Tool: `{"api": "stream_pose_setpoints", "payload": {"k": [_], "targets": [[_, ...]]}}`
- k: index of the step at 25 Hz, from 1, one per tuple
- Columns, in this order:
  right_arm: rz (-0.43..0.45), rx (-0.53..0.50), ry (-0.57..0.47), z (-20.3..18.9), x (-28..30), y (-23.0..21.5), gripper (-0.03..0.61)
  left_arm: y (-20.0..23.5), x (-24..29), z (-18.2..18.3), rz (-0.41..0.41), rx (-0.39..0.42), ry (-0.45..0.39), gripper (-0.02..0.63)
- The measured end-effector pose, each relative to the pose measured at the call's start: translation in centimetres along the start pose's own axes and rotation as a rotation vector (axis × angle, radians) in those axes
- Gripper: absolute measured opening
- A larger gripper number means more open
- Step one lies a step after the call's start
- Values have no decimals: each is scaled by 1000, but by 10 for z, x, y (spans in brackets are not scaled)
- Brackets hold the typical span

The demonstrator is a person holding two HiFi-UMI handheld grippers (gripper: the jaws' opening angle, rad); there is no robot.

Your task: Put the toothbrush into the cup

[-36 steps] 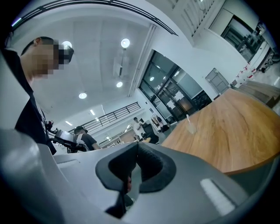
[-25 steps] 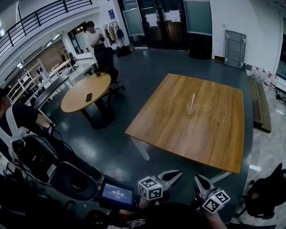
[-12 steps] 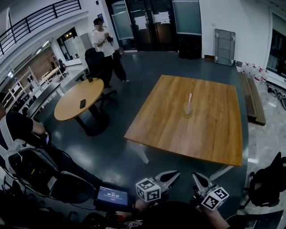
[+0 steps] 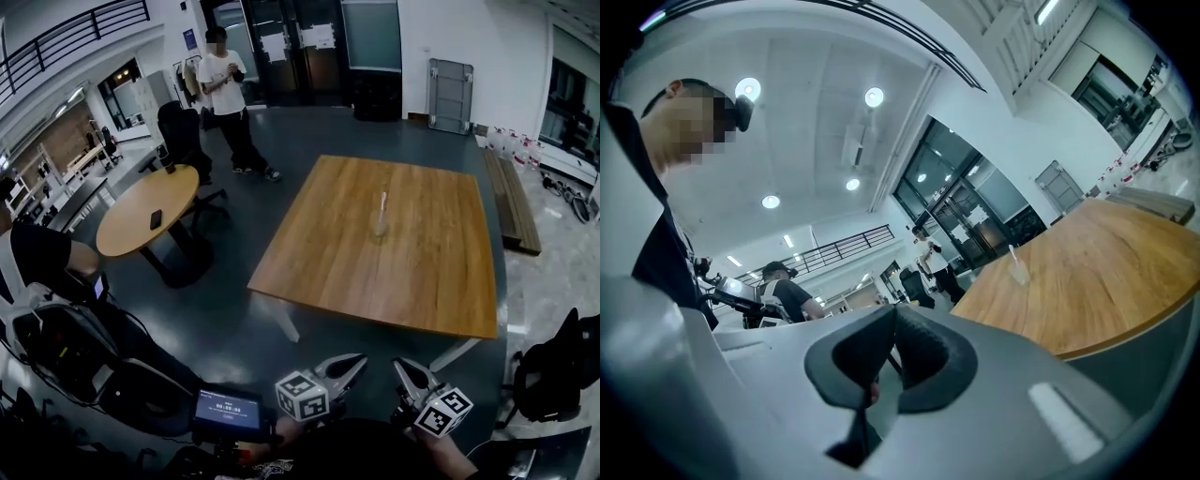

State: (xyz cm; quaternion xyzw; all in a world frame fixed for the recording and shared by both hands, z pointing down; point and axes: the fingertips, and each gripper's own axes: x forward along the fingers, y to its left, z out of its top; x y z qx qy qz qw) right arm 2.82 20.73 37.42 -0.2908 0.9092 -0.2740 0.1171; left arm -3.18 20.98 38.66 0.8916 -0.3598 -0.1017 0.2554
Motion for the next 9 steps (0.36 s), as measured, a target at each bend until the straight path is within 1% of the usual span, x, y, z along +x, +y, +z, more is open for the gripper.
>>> {"api": "stream_pose_setpoints", "payload": {"k": [9], "targets": [[1, -3, 4, -5, -4, 8, 5, -5, -7, -4, -3, -1, -2, -2]]}}
